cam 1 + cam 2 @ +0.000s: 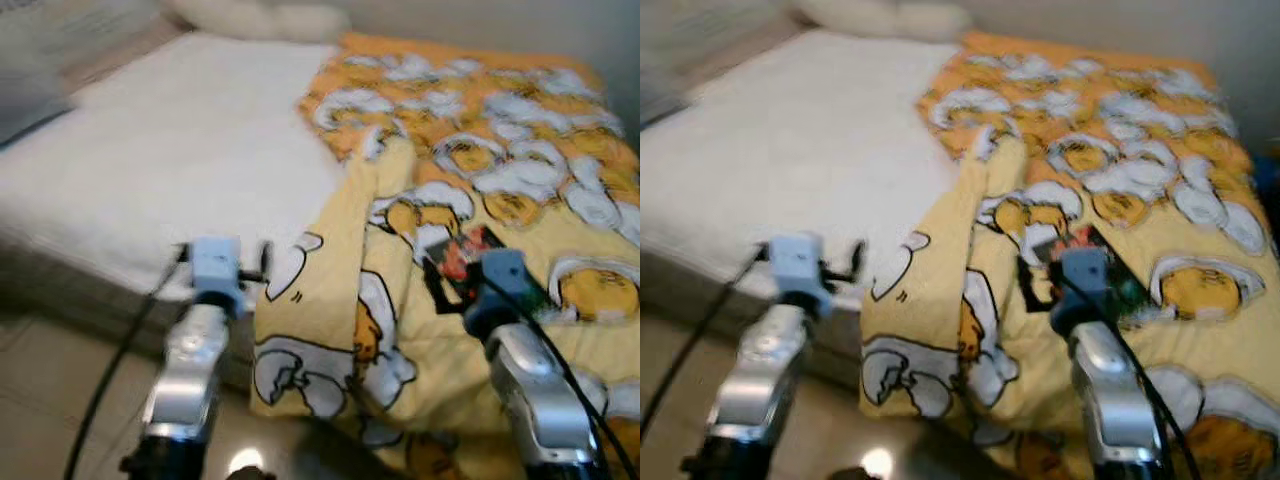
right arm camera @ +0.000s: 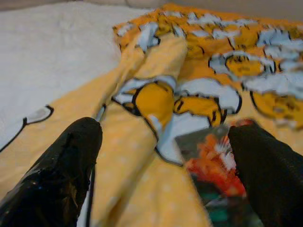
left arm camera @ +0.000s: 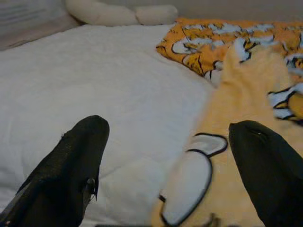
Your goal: Clean up the room
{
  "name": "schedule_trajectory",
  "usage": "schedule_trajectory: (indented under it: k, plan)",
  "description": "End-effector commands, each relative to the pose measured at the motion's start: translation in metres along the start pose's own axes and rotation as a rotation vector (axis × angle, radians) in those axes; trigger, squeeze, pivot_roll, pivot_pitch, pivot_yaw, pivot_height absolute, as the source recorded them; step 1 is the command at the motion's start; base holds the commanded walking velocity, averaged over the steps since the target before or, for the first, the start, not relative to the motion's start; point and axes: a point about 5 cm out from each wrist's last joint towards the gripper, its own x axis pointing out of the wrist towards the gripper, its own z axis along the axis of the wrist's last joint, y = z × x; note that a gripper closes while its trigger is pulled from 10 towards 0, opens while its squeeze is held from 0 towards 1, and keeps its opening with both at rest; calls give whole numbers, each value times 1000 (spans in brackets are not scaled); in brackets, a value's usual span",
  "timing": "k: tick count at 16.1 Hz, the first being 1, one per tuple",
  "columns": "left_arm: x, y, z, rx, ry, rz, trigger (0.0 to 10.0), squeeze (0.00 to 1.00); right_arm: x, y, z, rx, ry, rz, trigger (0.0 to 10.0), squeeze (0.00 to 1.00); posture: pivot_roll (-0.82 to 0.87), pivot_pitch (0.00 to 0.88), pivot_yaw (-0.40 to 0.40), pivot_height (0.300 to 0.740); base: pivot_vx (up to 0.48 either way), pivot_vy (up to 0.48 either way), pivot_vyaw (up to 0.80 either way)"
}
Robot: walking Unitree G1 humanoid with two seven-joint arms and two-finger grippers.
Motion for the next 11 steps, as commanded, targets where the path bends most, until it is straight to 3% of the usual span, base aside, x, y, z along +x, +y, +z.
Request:
schedule_trajectory:
  k: [1,6,11]
  plan:
    - [0,6,2,10,-8,12,10000,984,2,4,6,0,-20,18,10000,1000,-106,0,25,740,0,-480,800]
    - [-2,6,-1,14,-1,10,10000,984,2,7,4,-21,-9,50,10000,1000,-103,0,21,740,0,-480,800]
    - [-4,6,-2,20,-10,2,10000,976,3,8,0,-40,9,66,10000,1000,-98,0,16,740,0,-480,0]
